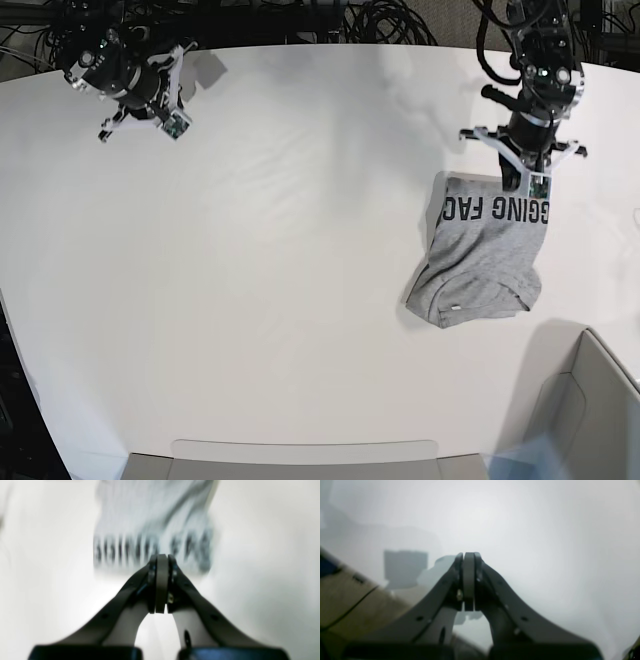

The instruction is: Fold the T-shirt properly

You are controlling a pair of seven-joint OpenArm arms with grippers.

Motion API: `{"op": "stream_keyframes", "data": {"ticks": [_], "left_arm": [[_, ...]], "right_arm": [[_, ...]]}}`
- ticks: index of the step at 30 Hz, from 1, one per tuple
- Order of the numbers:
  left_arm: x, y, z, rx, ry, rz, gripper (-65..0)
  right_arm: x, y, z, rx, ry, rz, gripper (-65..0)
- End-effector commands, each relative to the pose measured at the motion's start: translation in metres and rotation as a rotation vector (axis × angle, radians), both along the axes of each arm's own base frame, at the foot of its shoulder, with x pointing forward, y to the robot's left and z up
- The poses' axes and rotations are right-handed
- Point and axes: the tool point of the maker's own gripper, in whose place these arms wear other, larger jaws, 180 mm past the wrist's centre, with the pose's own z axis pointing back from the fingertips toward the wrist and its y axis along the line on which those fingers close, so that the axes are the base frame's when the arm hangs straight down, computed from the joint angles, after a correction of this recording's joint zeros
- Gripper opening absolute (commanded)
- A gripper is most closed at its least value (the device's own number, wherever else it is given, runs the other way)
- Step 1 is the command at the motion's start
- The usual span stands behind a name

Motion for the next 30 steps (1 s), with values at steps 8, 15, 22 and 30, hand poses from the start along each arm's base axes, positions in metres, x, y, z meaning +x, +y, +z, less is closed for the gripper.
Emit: {"op": "stream_keyframes", "data": {"ticks": [8,15,22,30], "left_arm": [[-0.094,0.022,-0.035,0.027,0.211,0.075,-65.0],[-0.180,0.024,-0.058,0.042,0.437,0.073,-65.0],[-0.254,0.005,-0.111,-0.036,0.717,0.080,-65.0],[-0.284,0.001,-0.179,-0.109,0.892,0.136,-65.0]], "right_arm": [[-0.086,-0.037,-0.013,-0.063,0.194,-0.056,-65.0],[-0.166,-0.033,-0.019,-0.045,0.395,-0.054,-65.0],[-0.185,-0.035,-0.033,-0.010,0.470,-0.093,-65.0],[-0.215,-0.040,-0.083,0.020,0.630,-0.084,-65.0]]}}
